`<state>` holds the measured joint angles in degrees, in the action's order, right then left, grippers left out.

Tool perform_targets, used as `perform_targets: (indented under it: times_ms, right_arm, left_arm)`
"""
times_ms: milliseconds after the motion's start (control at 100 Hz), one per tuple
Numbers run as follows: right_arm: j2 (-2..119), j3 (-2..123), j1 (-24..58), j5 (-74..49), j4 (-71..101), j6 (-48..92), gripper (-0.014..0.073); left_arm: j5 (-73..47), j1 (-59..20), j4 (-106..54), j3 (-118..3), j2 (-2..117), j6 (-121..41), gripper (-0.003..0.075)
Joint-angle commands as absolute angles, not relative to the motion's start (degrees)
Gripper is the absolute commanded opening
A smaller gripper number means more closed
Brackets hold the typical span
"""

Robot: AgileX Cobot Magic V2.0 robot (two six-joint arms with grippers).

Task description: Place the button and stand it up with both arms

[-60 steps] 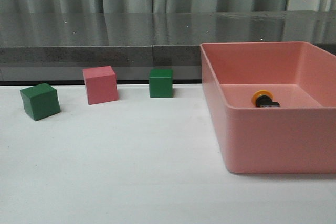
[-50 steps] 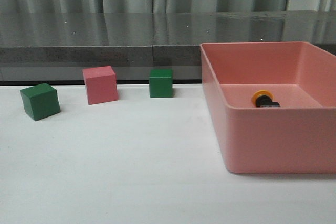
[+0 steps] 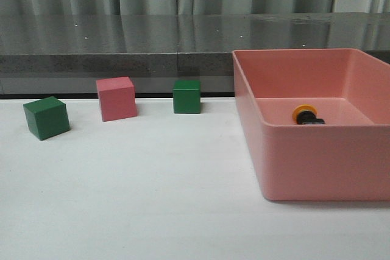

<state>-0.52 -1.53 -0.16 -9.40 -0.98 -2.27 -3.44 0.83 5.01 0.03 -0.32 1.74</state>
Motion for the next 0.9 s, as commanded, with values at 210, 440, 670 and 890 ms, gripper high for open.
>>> perform_targets:
  times_ms: [210,440,670,890]
  right_arm:
    - [-1.49,2.43,-0.58,5.73,-1.3,-2.01,-0.0061]
    - [8.73,25.57,-0.58,-21.29,1.44,-2.01,-0.0061]
    - [28.86,48.13,-0.58,-42.32,2.95,-1.48,-0.0061]
    - [46.64,60.89,0.43,-48.27,11.83,6.16,-0.0061]
  left_arm:
    - [1.34,0.86,4.64,1.68,-2.12,2.35,-0.0019]
    - [1.34,0.86,4.64,1.68,-2.12,2.35,-0.0019]
    - [1.34,0.86,4.64,1.68,-2.12,2.35,-0.0019]
    - [1.34,0.86,4.64,1.68,-2.12,2.35,-0.0019]
